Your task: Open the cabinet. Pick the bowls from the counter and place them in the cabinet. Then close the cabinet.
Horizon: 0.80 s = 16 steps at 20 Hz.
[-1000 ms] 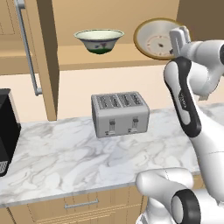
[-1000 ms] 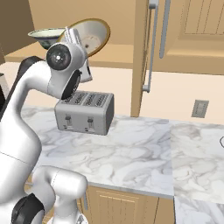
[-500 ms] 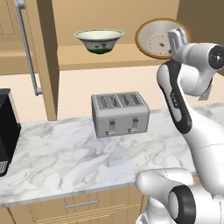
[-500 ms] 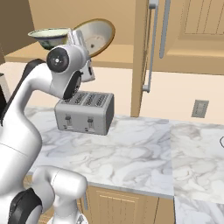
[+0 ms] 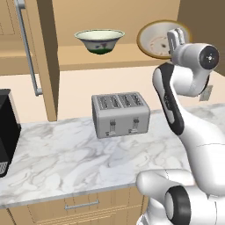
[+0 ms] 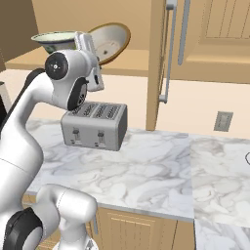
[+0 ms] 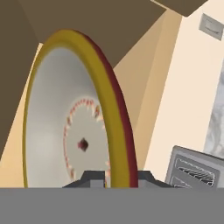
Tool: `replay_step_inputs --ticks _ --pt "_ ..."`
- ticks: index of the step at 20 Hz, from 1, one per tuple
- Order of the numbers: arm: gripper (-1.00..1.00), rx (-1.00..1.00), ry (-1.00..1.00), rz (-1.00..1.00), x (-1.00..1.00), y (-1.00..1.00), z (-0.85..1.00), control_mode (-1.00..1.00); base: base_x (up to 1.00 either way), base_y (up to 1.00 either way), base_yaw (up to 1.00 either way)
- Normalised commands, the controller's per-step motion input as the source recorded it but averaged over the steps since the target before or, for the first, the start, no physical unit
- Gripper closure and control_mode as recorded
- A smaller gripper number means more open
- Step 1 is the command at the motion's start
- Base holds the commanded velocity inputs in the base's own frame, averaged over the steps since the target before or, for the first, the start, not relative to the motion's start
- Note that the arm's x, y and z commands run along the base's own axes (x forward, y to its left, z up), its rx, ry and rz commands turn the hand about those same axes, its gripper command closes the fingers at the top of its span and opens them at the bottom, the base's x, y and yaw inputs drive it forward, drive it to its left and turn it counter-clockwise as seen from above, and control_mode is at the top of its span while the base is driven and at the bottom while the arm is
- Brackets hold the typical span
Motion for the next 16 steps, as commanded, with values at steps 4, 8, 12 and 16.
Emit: replay_step_inputs --ticks 4,8,12,16 --pt "1.0 0.08 0.0 0.0 0.0 -0.39 -0.1 -1.0 0.0 0.0 0.0" --pt "1.0 0.0 0.0 0.0 0.2 -0.1 -0.19 -1.0 0.0 0.0 0.0" --pt "1.0 0.0 0.0 0.0 0.43 0.0 -0.16 -1.0 0.0 0.0 0.0" --pt "1.0 -0.06 -0.07 -0.02 0.49 0.14 -0.02 -1.0 0.0 0.0 0.0"
